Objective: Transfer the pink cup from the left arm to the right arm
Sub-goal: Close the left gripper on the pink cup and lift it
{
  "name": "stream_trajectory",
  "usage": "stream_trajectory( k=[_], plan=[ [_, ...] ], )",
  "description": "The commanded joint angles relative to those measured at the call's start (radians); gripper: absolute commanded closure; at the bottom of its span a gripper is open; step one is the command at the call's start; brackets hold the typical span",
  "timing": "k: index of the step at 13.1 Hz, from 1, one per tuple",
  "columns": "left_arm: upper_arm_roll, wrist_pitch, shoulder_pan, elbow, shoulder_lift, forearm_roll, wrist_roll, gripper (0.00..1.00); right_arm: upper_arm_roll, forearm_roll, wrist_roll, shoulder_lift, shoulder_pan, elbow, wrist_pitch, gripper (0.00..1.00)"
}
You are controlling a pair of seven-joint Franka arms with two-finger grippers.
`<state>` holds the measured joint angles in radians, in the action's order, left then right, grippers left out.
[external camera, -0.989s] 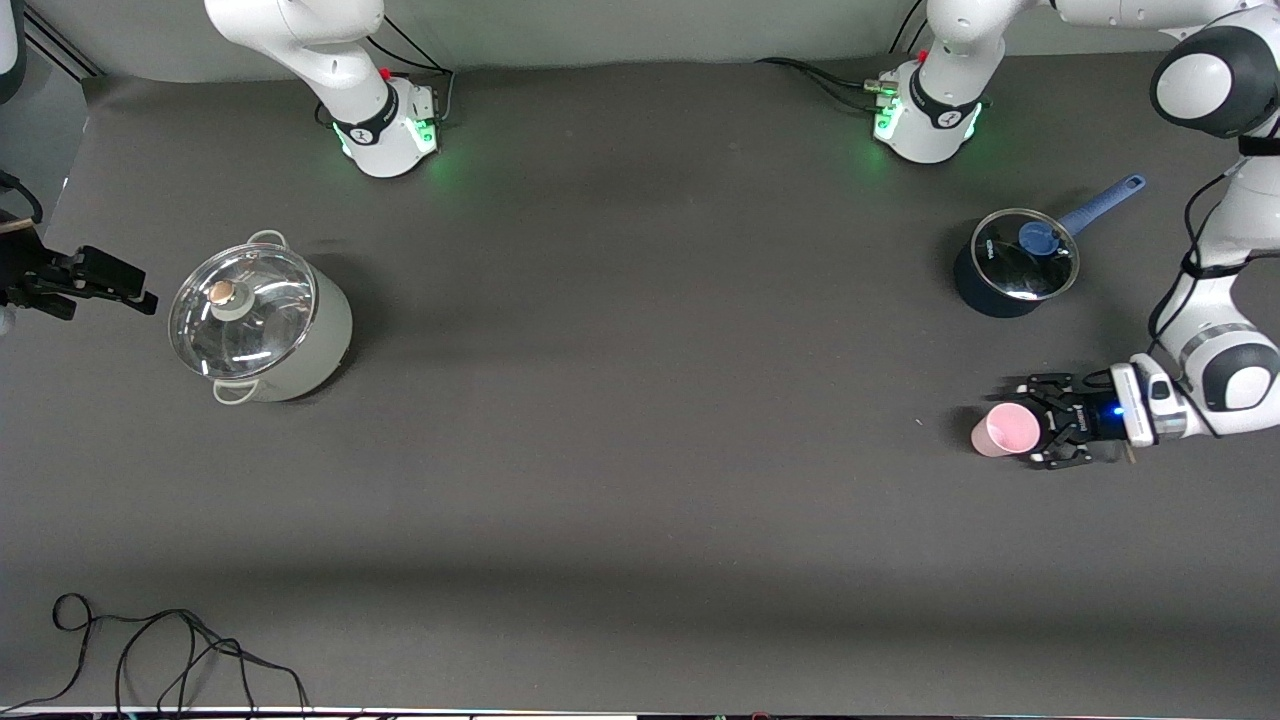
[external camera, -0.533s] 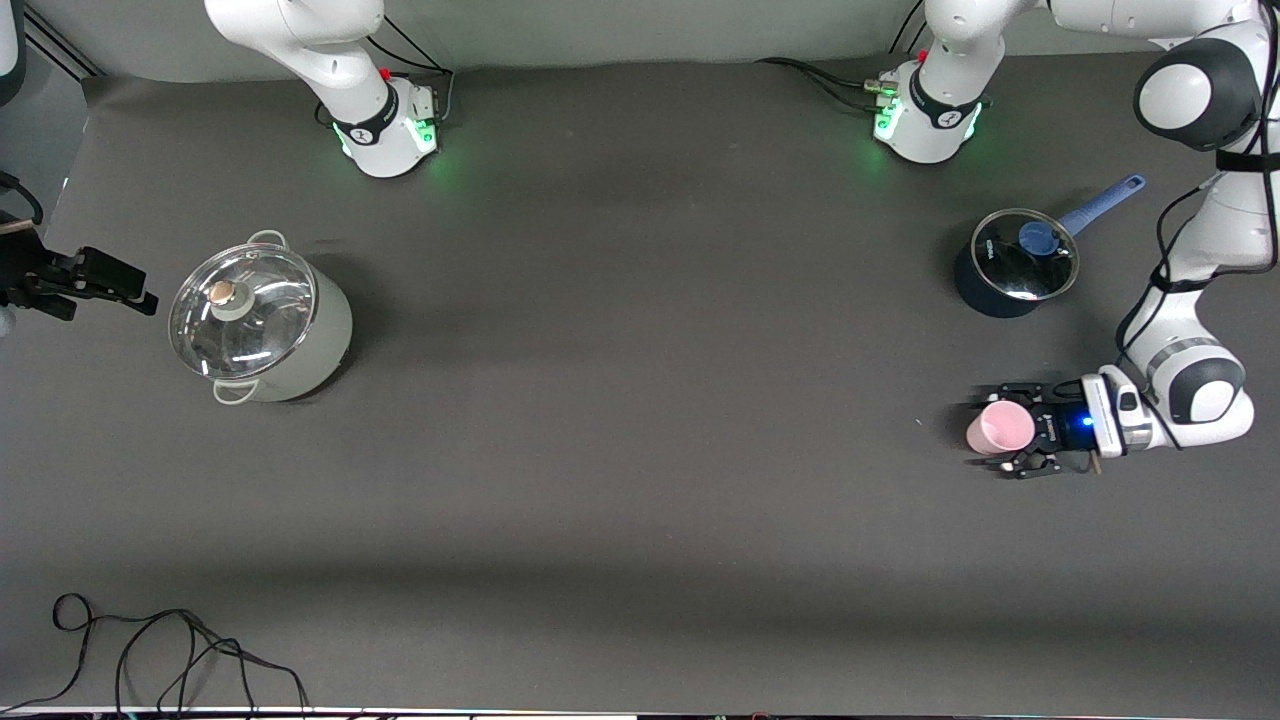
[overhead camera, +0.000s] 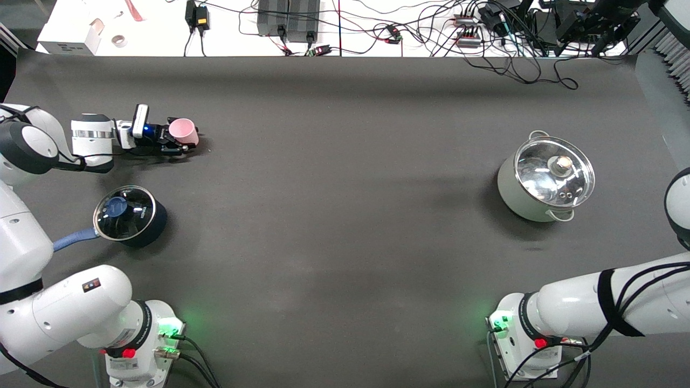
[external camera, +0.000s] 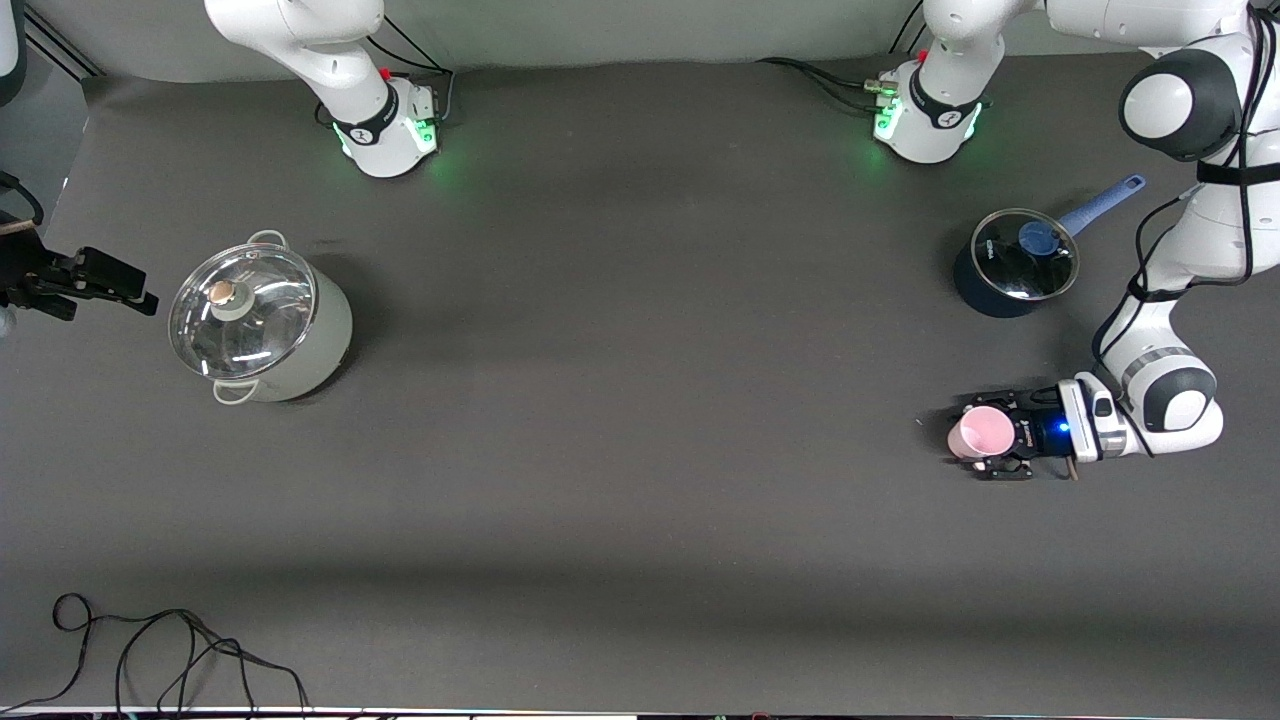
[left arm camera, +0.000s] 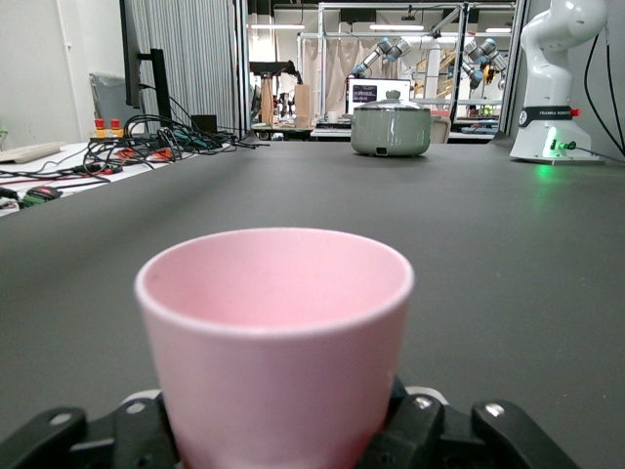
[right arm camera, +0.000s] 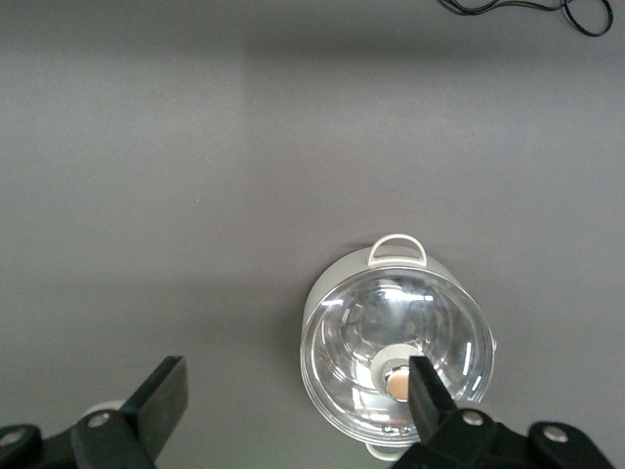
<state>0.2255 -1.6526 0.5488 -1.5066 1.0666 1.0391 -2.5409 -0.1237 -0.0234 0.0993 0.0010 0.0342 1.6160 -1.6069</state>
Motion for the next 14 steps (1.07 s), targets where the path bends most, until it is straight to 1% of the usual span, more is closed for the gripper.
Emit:
stream_trajectory(
  k=[1, 3, 4, 8, 10, 12, 14],
  plan=[
    [-0.009, 0.01, -0.024, 0.031, 0.01, 0.018, -0.028, 1.0, -0.002, 0.008, 0.019, 0.002, 0.004, -0.011, 0.01, 0.0],
    [-0.002, 0.02, -0.032, 0.049, 0.007, 0.018, -0.067, 1.0, -0.002, 0.008, 0.017, 0.002, 0.006, -0.011, 0.01, 0.0],
    [0.017, 0.025, -0.032, 0.061, 0.007, 0.018, -0.061, 1.0, -0.002, 0.008, 0.017, 0.002, 0.006, -0.011, 0.01, 0.0],
    [0.139, 0.007, -0.033, 0.074, -0.004, 0.03, -0.029, 1.0, -0.002, 0.008, 0.017, 0.002, 0.006, -0.01, 0.01, 0.0],
    [0.166, -0.016, -0.075, 0.072, -0.008, 0.085, -0.021, 1.0, -0.002, 0.008, 0.017, 0.002, 0.009, -0.01, 0.01, 0.0],
    [0.182, -0.074, -0.127, 0.072, -0.014, 0.149, -0.019, 1.0, -0.001, 0.008, 0.014, 0.002, 0.01, -0.011, 0.01, 0.0],
    [0.224, -0.177, -0.183, 0.072, -0.014, 0.212, -0.013, 1.0, -0.001, 0.008, 0.004, 0.001, 0.012, -0.011, 0.012, 0.0]
  ],
)
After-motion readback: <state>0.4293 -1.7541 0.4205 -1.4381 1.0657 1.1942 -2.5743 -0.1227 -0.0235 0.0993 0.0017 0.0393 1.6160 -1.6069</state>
